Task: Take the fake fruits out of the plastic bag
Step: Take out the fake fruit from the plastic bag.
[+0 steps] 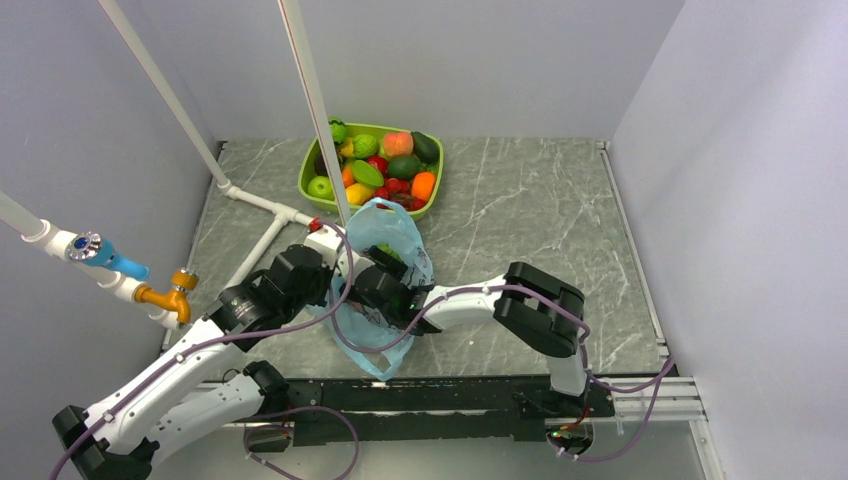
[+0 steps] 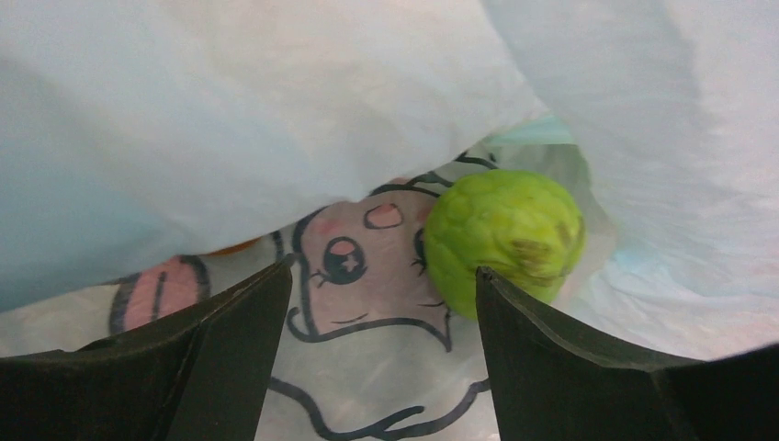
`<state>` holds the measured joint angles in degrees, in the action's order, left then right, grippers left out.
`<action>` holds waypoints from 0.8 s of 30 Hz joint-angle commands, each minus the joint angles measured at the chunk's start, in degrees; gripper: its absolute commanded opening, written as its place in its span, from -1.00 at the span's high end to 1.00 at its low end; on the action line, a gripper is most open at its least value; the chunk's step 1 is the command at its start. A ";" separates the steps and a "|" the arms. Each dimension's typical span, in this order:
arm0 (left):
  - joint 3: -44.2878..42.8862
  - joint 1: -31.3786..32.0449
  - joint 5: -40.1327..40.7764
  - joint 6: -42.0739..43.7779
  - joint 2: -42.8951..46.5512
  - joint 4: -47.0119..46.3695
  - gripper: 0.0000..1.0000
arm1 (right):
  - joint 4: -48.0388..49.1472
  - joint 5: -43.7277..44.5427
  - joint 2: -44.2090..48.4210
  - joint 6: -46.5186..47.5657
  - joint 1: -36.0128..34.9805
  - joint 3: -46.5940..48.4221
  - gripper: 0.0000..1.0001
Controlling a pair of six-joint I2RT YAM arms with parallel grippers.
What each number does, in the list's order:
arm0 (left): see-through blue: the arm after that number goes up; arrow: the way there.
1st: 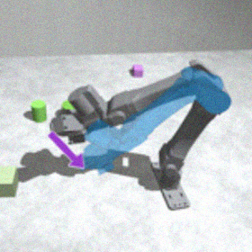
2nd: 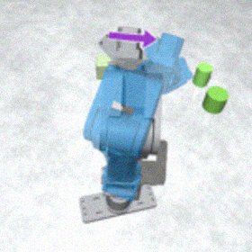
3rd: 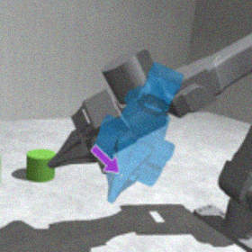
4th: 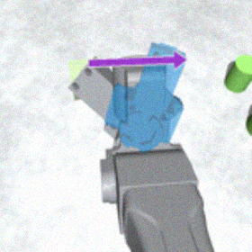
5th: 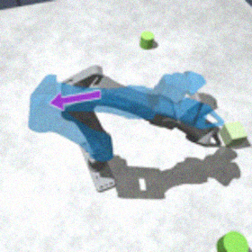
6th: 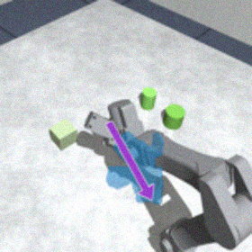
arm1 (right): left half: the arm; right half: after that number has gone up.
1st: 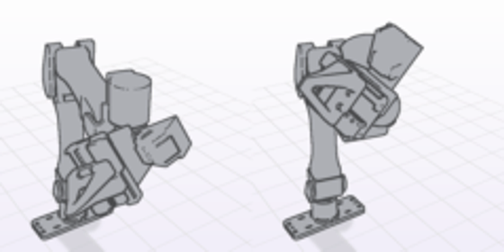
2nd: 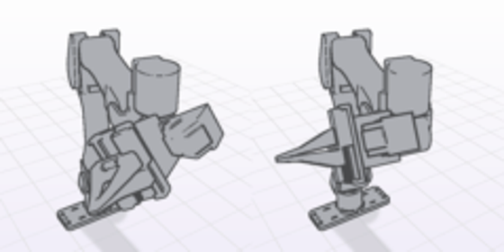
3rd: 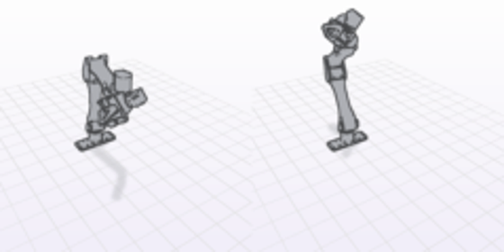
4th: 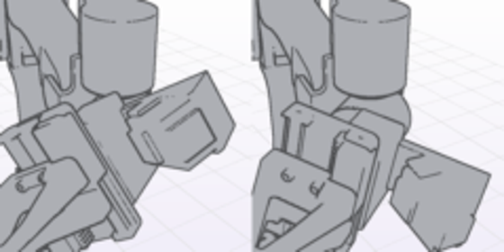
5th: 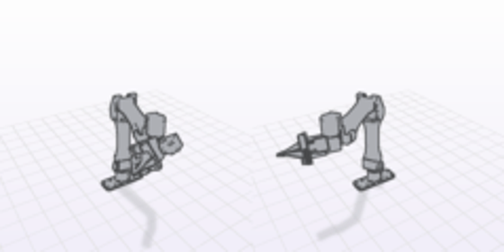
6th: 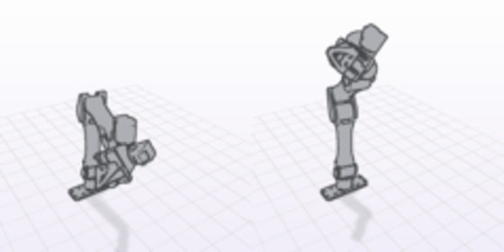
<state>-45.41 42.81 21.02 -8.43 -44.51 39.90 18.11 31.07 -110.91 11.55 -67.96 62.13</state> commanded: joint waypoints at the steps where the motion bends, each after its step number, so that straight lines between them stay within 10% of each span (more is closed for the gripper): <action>1: -0.51 0.44 -1.99 -0.41 -1.24 -1.01 1.00 | 6.46 7.34 -0.63 9.14 -0.79 4.40 -0.51; 17: -0.59 0.44 -1.93 -0.47 -2.50 -0.87 1.00 | 6.32 0.77 -6.80 4.17 6.77 5.51 -0.83; 24: -0.54 0.45 -1.72 -0.40 -2.84 -0.87 1.00 | 4.41 -0.88 -6.35 0.64 7.84 5.18 -0.49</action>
<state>-45.41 42.68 21.28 -8.45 -47.16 40.10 21.34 31.46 -118.02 15.42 -60.31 65.65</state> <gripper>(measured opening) 0.010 0.804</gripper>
